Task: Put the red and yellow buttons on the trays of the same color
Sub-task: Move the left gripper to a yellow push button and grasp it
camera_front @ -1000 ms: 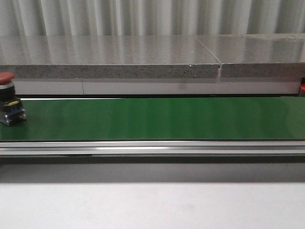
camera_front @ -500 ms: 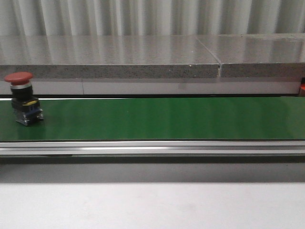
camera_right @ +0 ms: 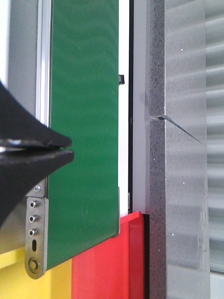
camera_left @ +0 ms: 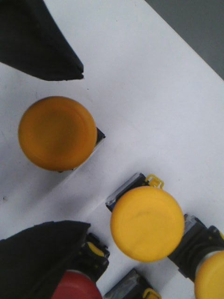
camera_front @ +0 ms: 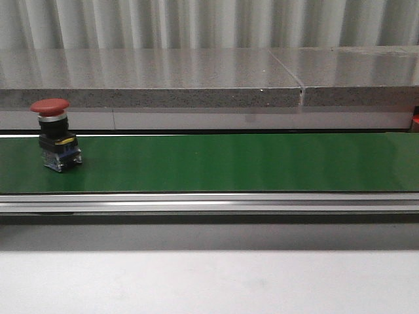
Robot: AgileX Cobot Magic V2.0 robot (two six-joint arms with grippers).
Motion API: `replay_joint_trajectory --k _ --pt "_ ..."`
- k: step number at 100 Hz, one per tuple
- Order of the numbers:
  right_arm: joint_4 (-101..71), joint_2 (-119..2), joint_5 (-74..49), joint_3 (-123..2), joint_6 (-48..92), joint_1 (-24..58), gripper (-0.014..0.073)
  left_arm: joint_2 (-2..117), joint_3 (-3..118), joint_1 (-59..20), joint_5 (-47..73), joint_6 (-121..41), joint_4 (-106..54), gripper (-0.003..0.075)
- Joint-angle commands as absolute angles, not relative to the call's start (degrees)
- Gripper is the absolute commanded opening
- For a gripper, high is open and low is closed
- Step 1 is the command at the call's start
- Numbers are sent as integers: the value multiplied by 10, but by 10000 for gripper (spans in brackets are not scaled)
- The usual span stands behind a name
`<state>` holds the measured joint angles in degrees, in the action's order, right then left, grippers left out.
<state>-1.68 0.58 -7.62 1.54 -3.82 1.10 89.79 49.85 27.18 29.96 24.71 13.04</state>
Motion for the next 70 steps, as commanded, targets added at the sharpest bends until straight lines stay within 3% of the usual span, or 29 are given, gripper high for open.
replay_joint_trajectory --k 1,56,70 --pt "-11 15 -27 16 -37 11 -67 891 521 274 281 251 137 586" --pt "-11 15 -27 16 -37 11 -67 930 537 290 267 251 132 581" --pt "-11 15 -27 16 -37 11 -67 930 537 290 263 251 128 479"
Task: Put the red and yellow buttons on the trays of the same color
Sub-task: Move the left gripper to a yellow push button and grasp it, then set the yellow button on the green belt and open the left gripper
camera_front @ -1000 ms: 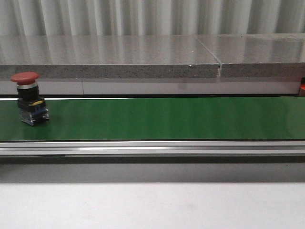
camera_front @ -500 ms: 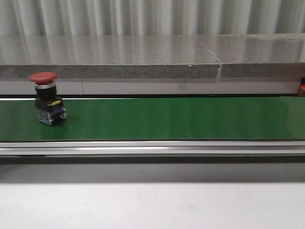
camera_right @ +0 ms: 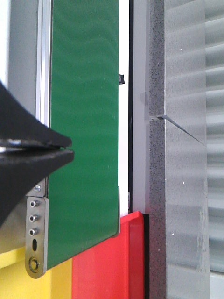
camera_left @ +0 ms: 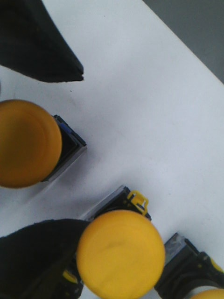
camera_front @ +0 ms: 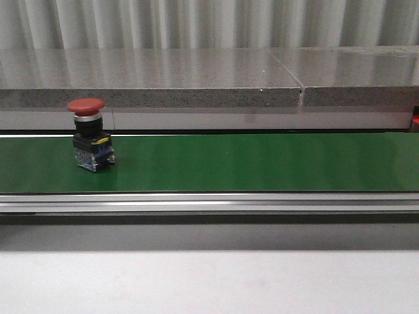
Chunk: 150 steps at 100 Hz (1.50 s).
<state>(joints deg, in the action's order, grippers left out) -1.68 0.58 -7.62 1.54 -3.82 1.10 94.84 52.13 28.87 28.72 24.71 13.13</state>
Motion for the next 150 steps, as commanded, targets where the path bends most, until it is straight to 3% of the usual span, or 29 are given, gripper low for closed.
replay_joint_trajectory --k 1,24,38,69,99,130,150 --pt "-11 15 -27 16 -37 11 -67 930 537 290 263 251 128 462" --pt "-11 15 -27 16 -37 11 -67 929 537 290 270 251 127 131" --pt "-11 15 -27 16 -37 11 -67 917 537 290 289 251 127 -17" --pt "-11 15 -27 16 -37 11 -67 826 539 267 327 237 117 -20" --pt "-11 15 -27 16 -37 11 -67 726 601 181 403 166 111 -20" --pt "-11 15 -27 16 -37 11 -67 751 660 74 427 96 31 -20" --pt "-11 15 -27 16 -37 11 -67 806 686 45 429 96 5 -20"
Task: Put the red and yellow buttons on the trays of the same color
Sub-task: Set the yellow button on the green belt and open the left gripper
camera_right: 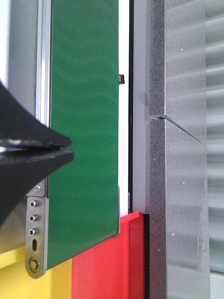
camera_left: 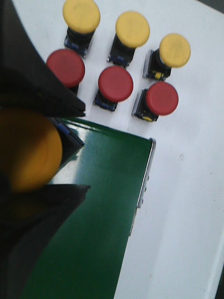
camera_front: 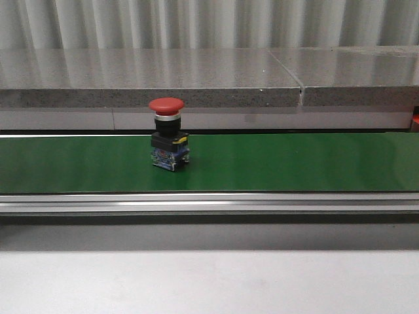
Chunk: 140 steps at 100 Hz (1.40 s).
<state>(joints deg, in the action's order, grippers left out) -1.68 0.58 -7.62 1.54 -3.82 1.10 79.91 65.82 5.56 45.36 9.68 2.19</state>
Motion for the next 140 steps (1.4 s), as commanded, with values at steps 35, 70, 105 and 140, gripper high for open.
replay_joint_trajectory --k 35,70,105,140 --pt "-11 15 -27 16 -37 11 -67 878 698 42 430 95 -17 -19" --pt "-11 15 -27 16 -37 11 -67 884 700 42 444 80 -28 426" --pt "-11 15 -27 16 -37 11 -67 869 700 41 454 49 -28 641" --pt "-11 15 -27 16 -37 11 -67 768 698 -4 411 19 -28 641"
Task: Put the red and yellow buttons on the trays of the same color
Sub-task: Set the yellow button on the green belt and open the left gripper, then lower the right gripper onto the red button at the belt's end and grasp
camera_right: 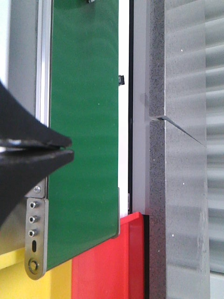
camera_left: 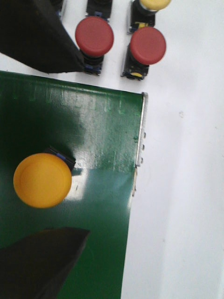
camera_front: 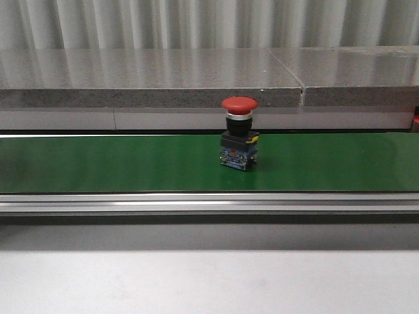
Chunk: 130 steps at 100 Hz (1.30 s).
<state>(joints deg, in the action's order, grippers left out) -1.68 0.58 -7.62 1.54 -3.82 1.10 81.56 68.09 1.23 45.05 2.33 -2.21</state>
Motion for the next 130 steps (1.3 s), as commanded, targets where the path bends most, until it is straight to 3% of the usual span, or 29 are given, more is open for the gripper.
replay_joint_trajectory --k 1,39,79,93,117,130 --pt "-11 15 -27 16 -37 11 -67 762 696 -7 409 19 -28 641" --pt "-11 15 -27 16 -37 11 -67 563 566 -73 313 19 -28 640" --pt "-11 15 -18 16 -37 11 -67 333 359 -77 267 19 -24 620" --pt "-11 15 -5 16 -37 11 -67 279 310 -77 253 19 -23 466" --pt "-11 15 31 3 -37 11 -67 255 286 -77 239 19 -23 6" --pt "-19 7 30 -25 -37 11 -67 255 286 -77 227 19 -22 -20"
